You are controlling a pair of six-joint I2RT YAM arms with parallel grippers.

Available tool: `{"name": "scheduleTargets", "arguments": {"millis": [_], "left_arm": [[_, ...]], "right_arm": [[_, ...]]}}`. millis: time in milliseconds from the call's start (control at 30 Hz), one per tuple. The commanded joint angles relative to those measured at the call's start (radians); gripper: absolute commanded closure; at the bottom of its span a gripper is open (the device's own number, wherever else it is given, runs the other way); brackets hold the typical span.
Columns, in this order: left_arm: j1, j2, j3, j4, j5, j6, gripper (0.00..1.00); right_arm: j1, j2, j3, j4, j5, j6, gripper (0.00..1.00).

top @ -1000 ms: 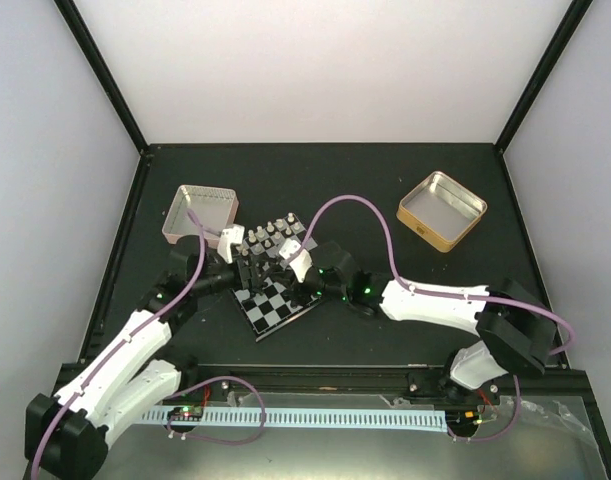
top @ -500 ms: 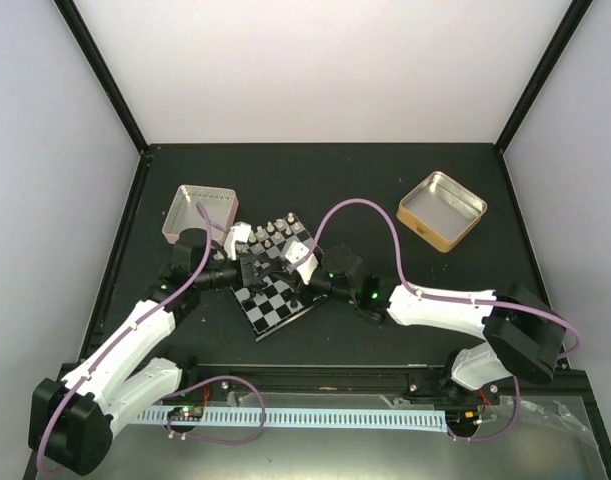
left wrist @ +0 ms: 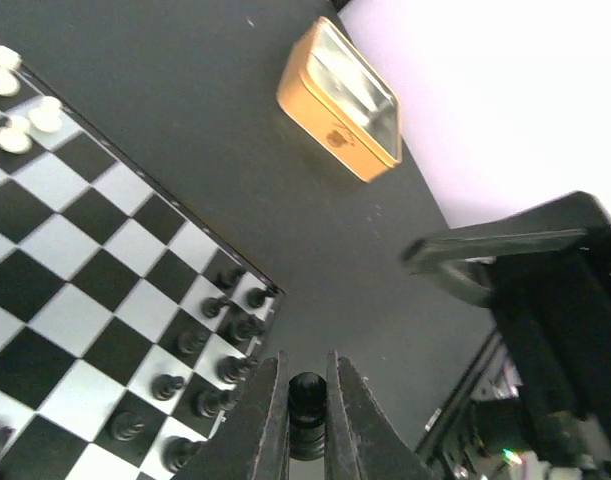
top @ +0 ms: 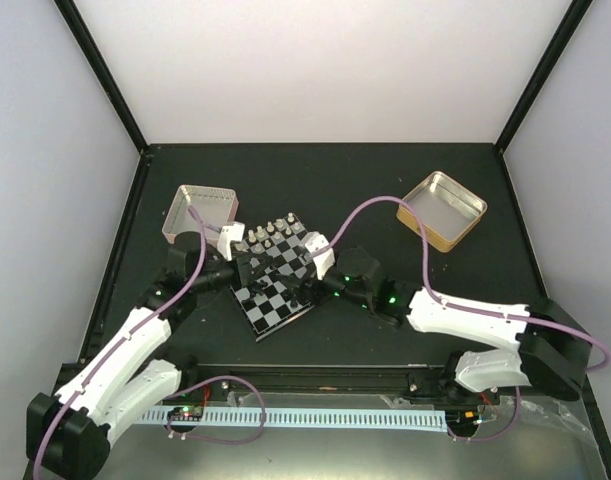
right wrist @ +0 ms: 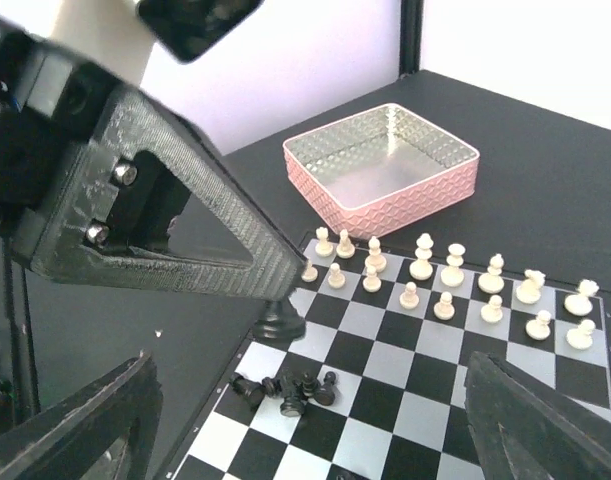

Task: Set up the chess pieces on the board
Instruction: Place the chess piece on the chessboard.

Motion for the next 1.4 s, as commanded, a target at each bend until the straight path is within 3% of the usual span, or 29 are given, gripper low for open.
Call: {"name": "scheduleTargets", "arguments": {"millis": [0, 167, 400, 700, 867, 1167, 1367], "left_arm": [[-0.020, -0.069, 0.010, -0.082, -0.184, 0.036, 0.98], [-0.114, -0.151, -0.015, -0.163, -0.412, 0.009, 0.98], [-0.375, -0.163, -0.094, -0.181, -0.737, -0.087, 0.99], [-0.529, 0.049, -0.130, -0.100, -0.928, -0.125, 0.98], [-0.542, 0.148, -0.144, -0.021, -0.977, -0.087, 0.98], [-0.542, 0.247, -0.160, 0.082, -0.921, -0.013, 0.98], [-0.541, 0.256, -0.204, 0.139, -0.891, -0.010, 0.91]], "right_arm": [[0.000, -0.078, 0.037, -0.147, 0.081, 0.162, 0.17], [-0.001, -0.078, 0.170, -0.469, 0.200, 0.331, 0.17], [-0.011, -0.086, 0.213, -0.690, 0.278, 0.477, 0.18], [-0.016, -0.071, 0.165, -0.715, 0.298, 0.514, 0.18], [-0.024, -0.052, 0.172, -0.696, 0.313, 0.518, 0.18], [-0.026, -0.026, 0.197, -0.703, 0.315, 0.524, 0.17], [-0.028, -0.015, 0.210, -0.700, 0.319, 0.505, 0.17]]}}
